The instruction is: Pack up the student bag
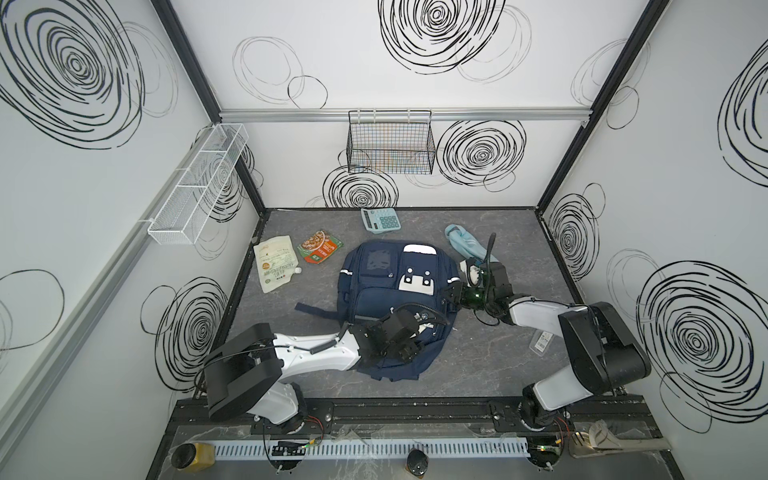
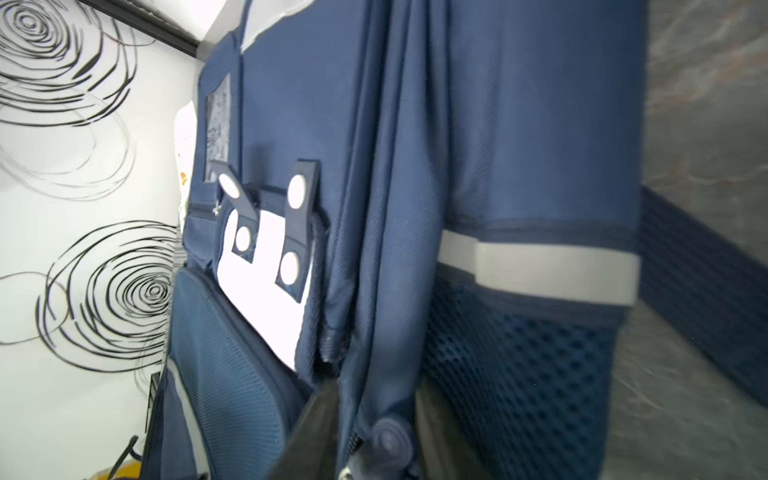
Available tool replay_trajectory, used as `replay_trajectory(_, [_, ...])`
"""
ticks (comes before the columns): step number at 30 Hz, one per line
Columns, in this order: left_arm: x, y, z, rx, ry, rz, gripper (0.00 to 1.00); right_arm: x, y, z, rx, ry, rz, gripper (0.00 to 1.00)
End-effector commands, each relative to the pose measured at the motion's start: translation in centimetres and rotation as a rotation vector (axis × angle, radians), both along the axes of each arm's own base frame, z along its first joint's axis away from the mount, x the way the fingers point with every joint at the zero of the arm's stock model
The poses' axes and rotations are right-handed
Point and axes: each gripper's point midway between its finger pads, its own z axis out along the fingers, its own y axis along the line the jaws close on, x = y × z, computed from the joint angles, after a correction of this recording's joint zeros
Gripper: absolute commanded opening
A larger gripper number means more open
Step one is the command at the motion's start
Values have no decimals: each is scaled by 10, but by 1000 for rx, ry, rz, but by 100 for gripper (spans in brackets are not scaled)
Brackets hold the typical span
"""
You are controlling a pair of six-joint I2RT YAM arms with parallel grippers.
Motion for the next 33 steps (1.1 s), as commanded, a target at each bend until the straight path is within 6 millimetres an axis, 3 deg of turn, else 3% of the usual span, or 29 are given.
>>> replay_trajectory(1, [8,-6,3,-36,-24,32,76,0,8,14,54,-46,33,22])
replay_trajectory(7, [13,-5,1,-41,-32,56,71,-4,6,15,31,-64,51,9])
replay_trajectory(10, [16,-4,2,-44,-43,68,61,-6,4,15,9,-80,56,6])
replay_trajectory(18, [25,-6,18,-86,-66,87,0,-12,1,23,-82,-164,73,6])
replay_trajectory(28, [36,2,86,-347,-33,196,0,-19,12,51,-98,-320,113,6])
replay_trajectory(33, [48,25,107,-456,36,341,0,-20,15,76,-147,-472,106,6])
